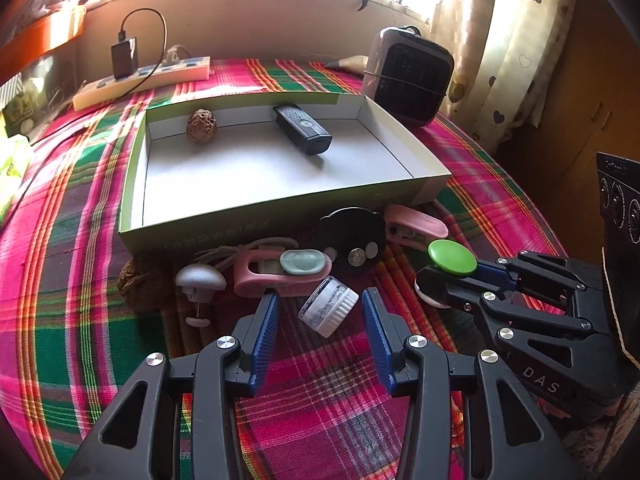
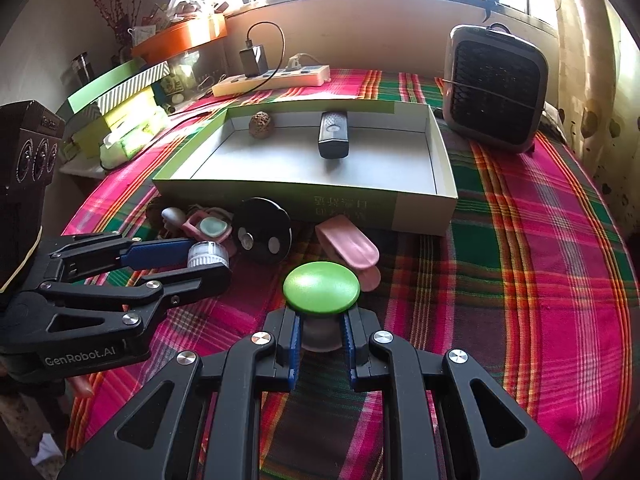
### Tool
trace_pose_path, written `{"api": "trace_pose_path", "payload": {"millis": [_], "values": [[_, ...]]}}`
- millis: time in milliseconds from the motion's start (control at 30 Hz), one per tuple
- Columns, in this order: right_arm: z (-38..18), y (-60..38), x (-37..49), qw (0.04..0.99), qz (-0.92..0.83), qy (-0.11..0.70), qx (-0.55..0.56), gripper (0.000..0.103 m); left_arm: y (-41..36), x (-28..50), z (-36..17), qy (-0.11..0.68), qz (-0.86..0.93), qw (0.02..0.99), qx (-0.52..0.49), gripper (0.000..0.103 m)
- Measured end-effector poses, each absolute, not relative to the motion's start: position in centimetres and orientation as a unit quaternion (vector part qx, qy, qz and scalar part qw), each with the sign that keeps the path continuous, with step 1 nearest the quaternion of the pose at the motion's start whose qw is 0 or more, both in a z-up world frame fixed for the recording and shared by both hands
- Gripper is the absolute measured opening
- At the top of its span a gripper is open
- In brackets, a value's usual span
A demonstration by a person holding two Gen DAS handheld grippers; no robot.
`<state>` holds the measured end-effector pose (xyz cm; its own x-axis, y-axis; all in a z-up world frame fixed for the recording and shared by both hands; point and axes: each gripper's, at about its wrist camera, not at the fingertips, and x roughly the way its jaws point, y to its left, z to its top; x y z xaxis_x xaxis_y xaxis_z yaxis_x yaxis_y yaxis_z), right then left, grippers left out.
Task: Organize objects
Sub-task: 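Close the left gripper around the white ridged jar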
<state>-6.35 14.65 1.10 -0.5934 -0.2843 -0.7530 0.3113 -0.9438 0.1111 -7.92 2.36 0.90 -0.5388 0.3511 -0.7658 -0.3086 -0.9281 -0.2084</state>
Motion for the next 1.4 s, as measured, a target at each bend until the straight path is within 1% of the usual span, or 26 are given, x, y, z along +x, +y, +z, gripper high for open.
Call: {"api": "trace_pose_path", "payload": {"millis": [300,400,700,733,800,1400], "values": [[1.14,14.80,-6.36,0.168,-0.892,0.014,0.419,0.018,2.72,-7.89,0.87,-0.020,0.881,0.177,-0.439,0.041],[1.13,14.82,-6.36,0.168,-0.892,0.013,0.419,0.018,2.88,-7.79,0.86,-0.014,0.882,0.170,-0.438,0.039],[1.16,14.85,-6.39,0.168,-0.892,0.014,0.420,0.018,2.98,-7.42,0.79,-0.012,0.884,0.159,-0.439,0.023],[1.16,14.85,-6.39,0.168,-0.892,0.014,0.419,0.018,2.99,-7.38,0.78,-0.012,0.884,0.159,-0.439,0.019],[1.16,14.85,-6.40,0.168,-0.892,0.014,0.419,0.018,2.98,-7.33,0.77,-0.012,0.884,0.157,-0.439,0.017],[1.12,14.70,-6.35,0.166,-0.892,0.016,0.419,0.018,2.83,-7.13,0.80,-0.013,0.885,0.156,-0.438,0.017]]}}
